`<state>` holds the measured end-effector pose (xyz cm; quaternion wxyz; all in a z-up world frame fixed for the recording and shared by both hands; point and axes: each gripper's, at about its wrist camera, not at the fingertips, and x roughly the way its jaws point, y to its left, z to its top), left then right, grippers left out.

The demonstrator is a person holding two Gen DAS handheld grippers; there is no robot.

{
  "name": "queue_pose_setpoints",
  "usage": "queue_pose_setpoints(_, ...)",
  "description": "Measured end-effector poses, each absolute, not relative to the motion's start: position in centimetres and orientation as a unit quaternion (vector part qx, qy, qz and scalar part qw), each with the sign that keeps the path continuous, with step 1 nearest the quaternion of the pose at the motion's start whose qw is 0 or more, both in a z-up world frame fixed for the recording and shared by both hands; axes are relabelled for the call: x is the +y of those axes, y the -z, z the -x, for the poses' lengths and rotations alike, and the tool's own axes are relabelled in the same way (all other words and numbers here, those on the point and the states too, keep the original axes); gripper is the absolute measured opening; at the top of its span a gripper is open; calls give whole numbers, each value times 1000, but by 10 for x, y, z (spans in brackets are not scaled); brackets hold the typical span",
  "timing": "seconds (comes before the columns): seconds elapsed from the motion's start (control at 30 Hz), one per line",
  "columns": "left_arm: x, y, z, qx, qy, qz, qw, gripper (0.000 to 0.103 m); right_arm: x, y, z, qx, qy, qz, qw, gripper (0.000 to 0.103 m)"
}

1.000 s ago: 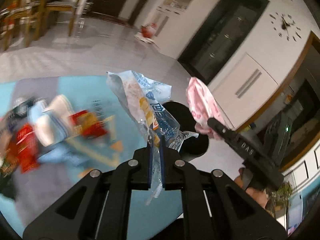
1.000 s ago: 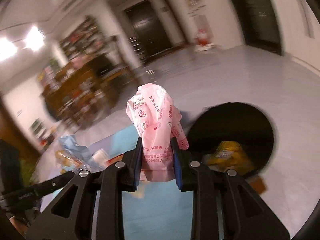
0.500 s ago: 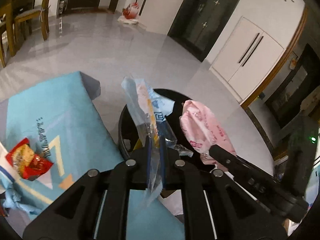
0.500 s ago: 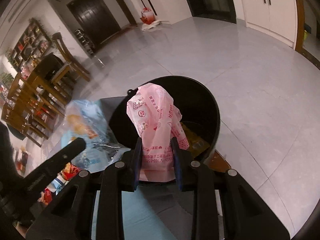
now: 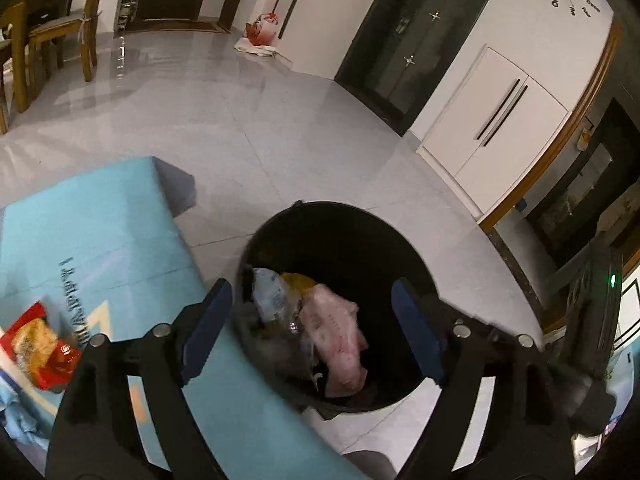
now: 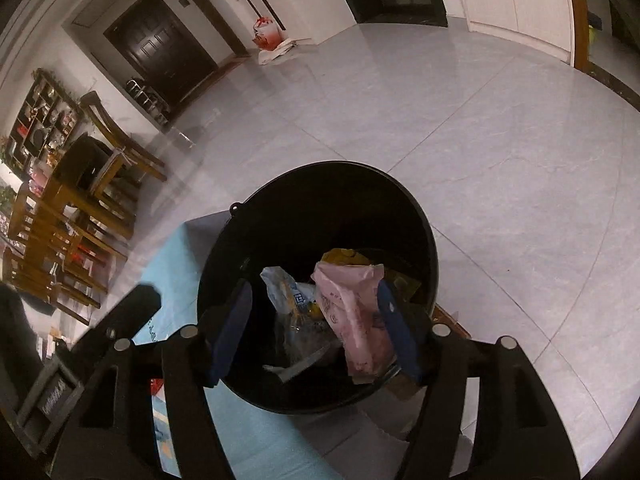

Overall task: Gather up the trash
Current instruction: 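Drop the pink bag and clear bag into the black bin with both tools, then grasp the white medicine box with the left tool while the right tool grasps the red cigarette pack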

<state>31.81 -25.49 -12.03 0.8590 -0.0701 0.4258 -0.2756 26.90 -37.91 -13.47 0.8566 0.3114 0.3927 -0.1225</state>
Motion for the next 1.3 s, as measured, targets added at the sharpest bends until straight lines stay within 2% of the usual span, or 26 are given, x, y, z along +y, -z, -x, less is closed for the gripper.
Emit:
queue_pose_setpoints(0.4, -161, 118, -251, 414, 229, 50, 880, 94, -344, 126, -277, 411, 82, -283, 863, 66)
queue_pose_setpoints(0.73, -14, 73, -206, 387, 133, -8, 912, 98, -275, 129, -288, 458, -21, -242, 855, 67)
queue_pose_setpoints(0.8, 26, 62, -201, 371, 97, 25, 923, 99, -255, 128, -289, 461, -39, -219, 859, 67)
queue_pose_setpoints(0.9, 95, 60, -194, 355, 48, 139, 923, 99, -224, 127, -291, 464, -73, -193, 861, 67)
queue_pose_setpoints(1.13, 146, 89, -198, 398, 55, 273, 874, 99, -134, 134, -287, 493, -245, -186, 814, 67)
queue_pose_setpoints(1.2, 152, 95, -199, 401, 57, 295, 865, 96, -107, 135, -284, 501, -284, -185, 796, 67)
queue_pose_setpoints(1.3, 150, 99, -196, 404, 59, 307, 860, 85, -78, 139, -284, 515, -316, -168, 779, 67)
